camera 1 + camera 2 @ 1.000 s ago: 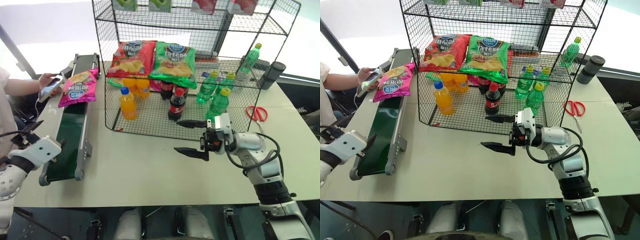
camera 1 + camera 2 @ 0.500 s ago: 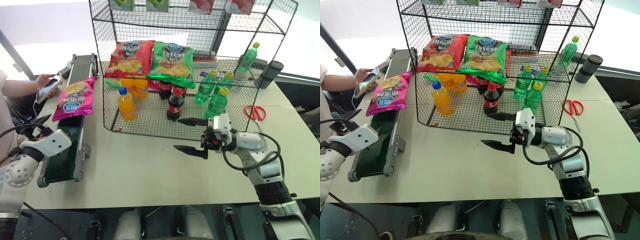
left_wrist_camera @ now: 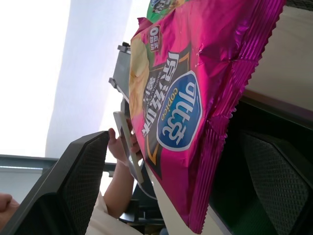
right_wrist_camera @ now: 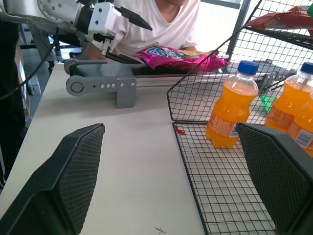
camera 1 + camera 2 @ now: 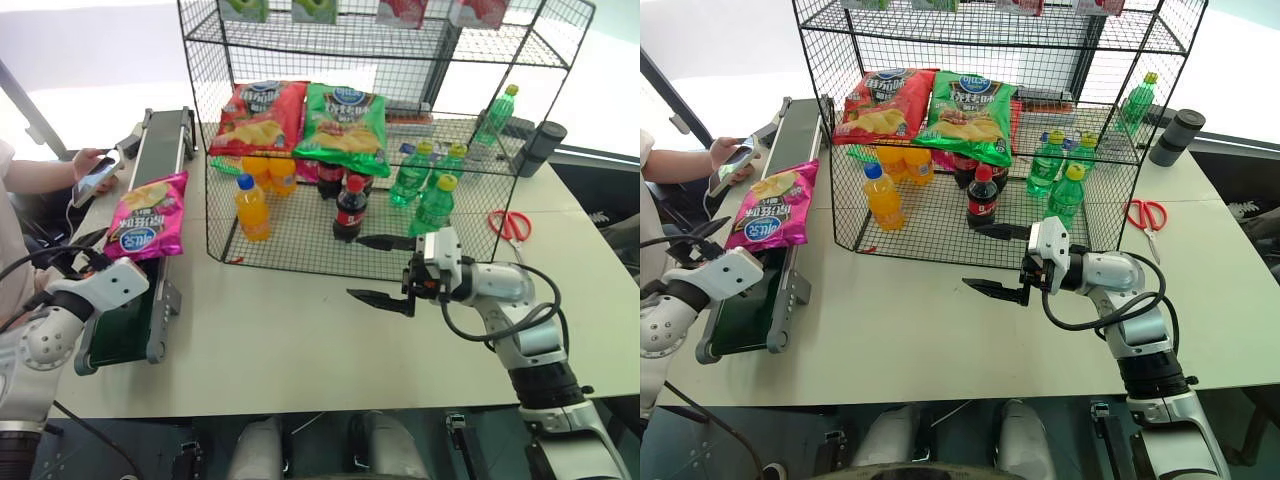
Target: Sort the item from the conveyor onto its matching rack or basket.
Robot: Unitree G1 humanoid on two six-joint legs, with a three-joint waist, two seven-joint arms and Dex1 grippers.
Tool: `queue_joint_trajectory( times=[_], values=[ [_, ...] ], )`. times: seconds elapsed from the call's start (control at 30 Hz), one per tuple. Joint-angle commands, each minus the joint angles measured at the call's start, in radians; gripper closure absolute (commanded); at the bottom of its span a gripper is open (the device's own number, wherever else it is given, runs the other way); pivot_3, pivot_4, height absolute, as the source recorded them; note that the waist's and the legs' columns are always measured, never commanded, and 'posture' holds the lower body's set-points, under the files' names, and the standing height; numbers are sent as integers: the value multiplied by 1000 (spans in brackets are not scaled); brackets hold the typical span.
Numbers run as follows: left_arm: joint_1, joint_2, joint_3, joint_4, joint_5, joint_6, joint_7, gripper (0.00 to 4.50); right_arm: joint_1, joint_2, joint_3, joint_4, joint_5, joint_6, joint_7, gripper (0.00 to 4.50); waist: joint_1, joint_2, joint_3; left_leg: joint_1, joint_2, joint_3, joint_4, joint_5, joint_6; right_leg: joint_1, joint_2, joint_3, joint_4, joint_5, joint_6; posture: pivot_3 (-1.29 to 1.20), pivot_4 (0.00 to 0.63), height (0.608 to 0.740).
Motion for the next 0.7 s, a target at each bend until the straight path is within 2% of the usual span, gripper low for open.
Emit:
queue_joint_trajectory(
  times=[0.03, 0.3, 0.4, 0.47, 0.63, 0.67, 0.7],
  values=[
    [-11, 3, -6, -32, 0, 18, 2, 0, -19, -11, -16, -21, 3, -16, -6, 28, 0, 0, 0, 0, 0, 0, 0, 0, 0, 0, 0, 0, 0, 0, 0, 0, 150, 740],
    [-29, -5, -27, -76, -8, 61, -9, 0, -18, -19, -20, -22, -6, -21, -17, 28, 0, 0, 0, 0, 0, 0, 0, 0, 0, 0, 0, 0, 0, 0, 0, 0, 150, 740],
    [-36, -3, -29, -70, -29, 58, -28, 834, -15, -22, -19, -22, -9, -24, -20, 0, 0, 0, 0, 0, 0, 0, 0, 0, 0, 0, 0, 0, 0, 0, 0, 0, 150, 740],
    [-40, -6, -32, -63, -30, 60, -32, 1705, -12, -25, -19, -23, -12, -26, -23, 0, -1, 0, 0, 0, 0, 0, 0, 0, 0, 0, 0, 0, 0, 0, 0, 0, 150, 740],
    [-45, -3, -42, -36, -24, 48, -19, 4209, -10, -28, -18, -18, -17, -33, -31, 0, 0, 0, 0, 0, 0, 0, 0, 0, 0, 0, 0, 0, 0, 0, 0, 0, 150, 740],
    [-46, -4, -42, -33, -27, 45, -17, 4452, -9, -29, -17, -15, -19, -37, -31, 0, 0, 0, 0, 0, 0, 0, 0, 0, 0, 0, 0, 0, 0, 0, 0, 0, 150, 740],
    [-48, -6, -39, -30, -32, 42, -11, 4452, -9, -29, -17, -10, -24, -44, -31, 0, 0, 0, 0, 0, 0, 0, 0, 0, 0, 0, 0, 0, 0, 0, 0, 0, 150, 740]
  ],
)
